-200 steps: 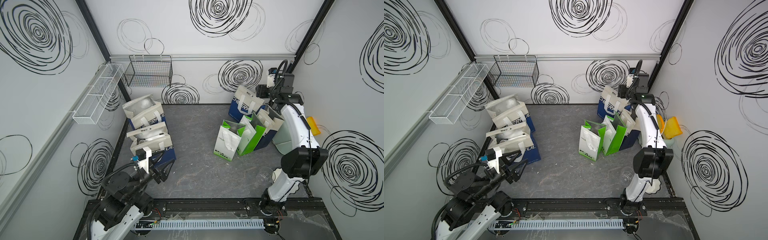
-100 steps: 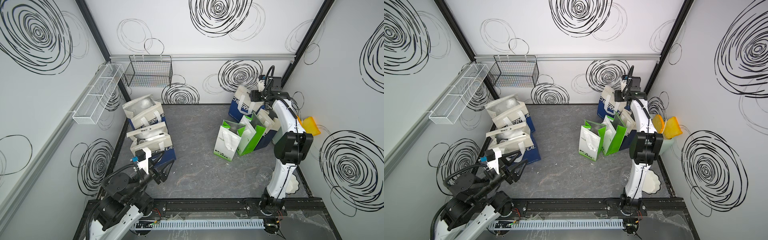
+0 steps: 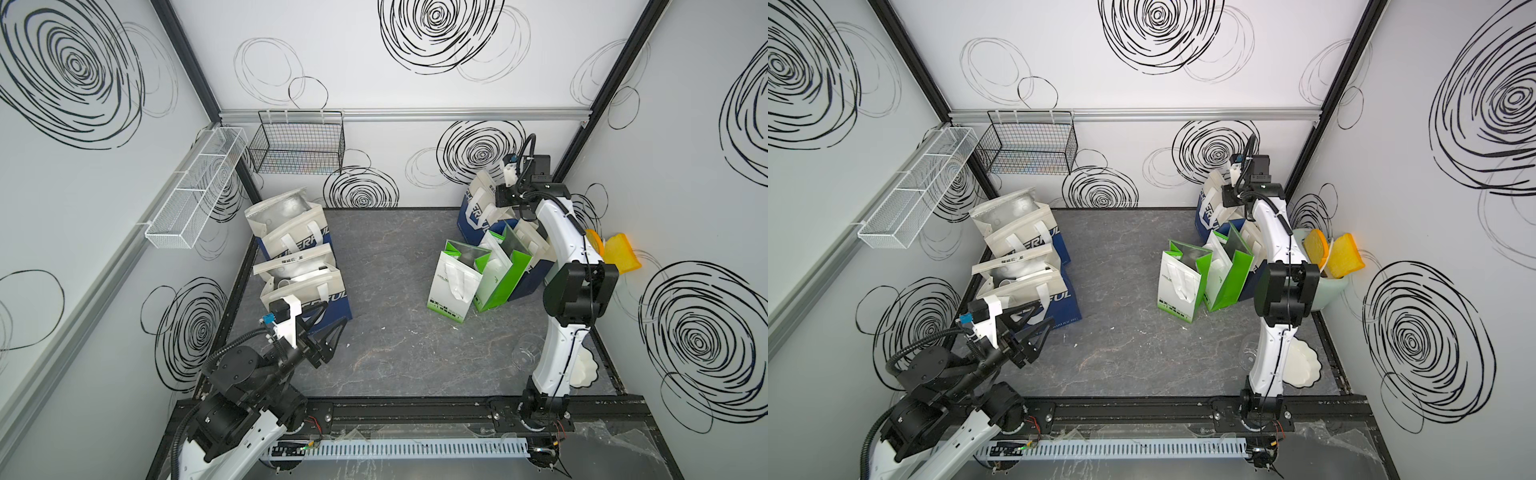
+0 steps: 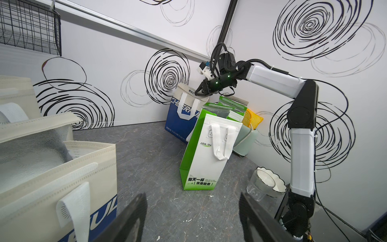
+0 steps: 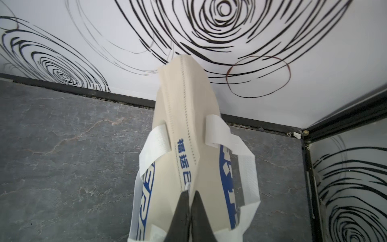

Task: Open the takeout bag
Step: Move the takeout bag to the center of the board.

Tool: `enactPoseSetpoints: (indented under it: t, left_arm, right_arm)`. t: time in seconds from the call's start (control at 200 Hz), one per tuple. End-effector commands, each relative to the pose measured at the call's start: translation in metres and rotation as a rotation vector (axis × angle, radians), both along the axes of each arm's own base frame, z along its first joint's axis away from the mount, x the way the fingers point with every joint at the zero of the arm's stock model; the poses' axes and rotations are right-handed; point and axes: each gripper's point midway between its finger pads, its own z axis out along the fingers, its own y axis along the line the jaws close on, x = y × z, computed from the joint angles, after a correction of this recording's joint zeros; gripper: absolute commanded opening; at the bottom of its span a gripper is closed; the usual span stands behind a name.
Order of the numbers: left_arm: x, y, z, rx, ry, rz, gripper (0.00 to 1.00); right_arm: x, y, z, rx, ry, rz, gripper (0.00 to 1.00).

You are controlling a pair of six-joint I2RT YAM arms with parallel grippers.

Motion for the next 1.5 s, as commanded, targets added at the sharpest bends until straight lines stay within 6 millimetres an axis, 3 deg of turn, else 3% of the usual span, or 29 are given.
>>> enactPoseSetpoints:
  t: [0.0,0.125,0.38,0.59,0.81,0.95,1.121,1.226,1.496]
  left_arm:
    - [0.000,0.003,0.004,-0.012,-0.022,0.015,0.74]
    - [0.000,0.004,0.003,-0.013,-0.019,0.021,0.74]
    - [0.001,0.007,0.004,-0.015,-0.023,0.037,0.74]
    - [0.001,0.008,0.004,-0.017,-0.023,0.044,0.73]
    - [0.003,0.010,0.003,-0.013,-0.025,0.059,0.73]
    - [0.003,0.012,0.004,-0.015,-0.030,0.066,0.72]
    - [0.002,0.012,0.005,-0.017,-0.034,0.066,0.72]
    - [0.002,0.011,0.004,-0.014,-0.036,0.060,0.72]
    - [0.002,0.007,0.004,-0.008,-0.035,0.038,0.73]
  right_arm:
    - [0.000,0.034,0.015,0.036,-0.026,0.094,0.00]
    - [-0.005,0.073,0.031,0.091,-0.055,0.179,0.00]
    - [-0.032,0.175,0.055,0.139,-0.097,0.397,0.00]
    - [-0.065,0.249,0.054,0.171,-0.083,0.557,0.00]
    - [-0.105,0.294,0.054,0.155,-0.056,0.653,0.00]
    - [-0.150,0.324,0.049,0.135,-0.013,0.738,0.00]
    - [-0.202,0.341,0.040,0.101,0.035,0.826,0.00]
    - [-0.227,0.335,0.037,0.114,0.070,0.870,0.00]
    - [-0.295,0.311,0.055,0.195,0.050,0.948,0.00]
